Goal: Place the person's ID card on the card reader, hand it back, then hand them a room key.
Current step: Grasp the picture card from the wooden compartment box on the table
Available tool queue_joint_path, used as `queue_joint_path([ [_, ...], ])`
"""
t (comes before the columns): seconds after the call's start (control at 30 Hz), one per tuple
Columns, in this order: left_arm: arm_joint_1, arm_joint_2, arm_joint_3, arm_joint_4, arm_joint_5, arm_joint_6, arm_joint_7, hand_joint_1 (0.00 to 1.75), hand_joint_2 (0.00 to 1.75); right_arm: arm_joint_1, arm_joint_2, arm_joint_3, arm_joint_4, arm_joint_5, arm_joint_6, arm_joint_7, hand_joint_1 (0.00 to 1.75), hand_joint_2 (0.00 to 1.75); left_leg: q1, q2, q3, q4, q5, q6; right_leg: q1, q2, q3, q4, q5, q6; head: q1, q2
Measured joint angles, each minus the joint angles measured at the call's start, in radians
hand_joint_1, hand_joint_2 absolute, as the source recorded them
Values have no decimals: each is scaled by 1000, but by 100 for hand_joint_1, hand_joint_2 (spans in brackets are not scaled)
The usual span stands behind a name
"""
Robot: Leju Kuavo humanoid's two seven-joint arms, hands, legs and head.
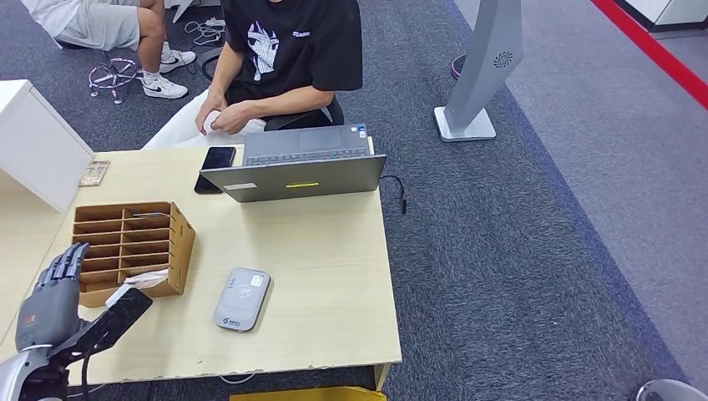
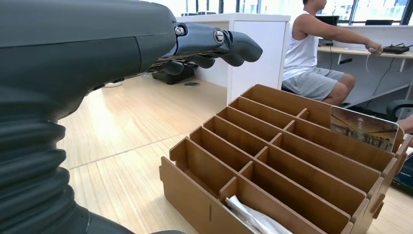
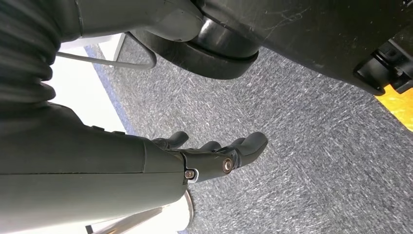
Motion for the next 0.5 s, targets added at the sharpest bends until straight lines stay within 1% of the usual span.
queue_joint_path([
  [0.3, -17, -16, -1, 22, -1, -3, -6, 0, 175, 3, 0, 0, -6, 1, 0, 1, 0, 175, 0, 0, 0, 0, 0, 0, 0, 0, 0, 0, 0, 0, 0, 0],
  [0.5, -52, -27, -26, 43, -4, -22, -17, 0, 175, 5, -1, 0, -12, 0, 0, 8, 0, 175, 0, 0, 0, 0, 0, 0, 0, 0, 0, 0, 0, 0, 0, 0],
])
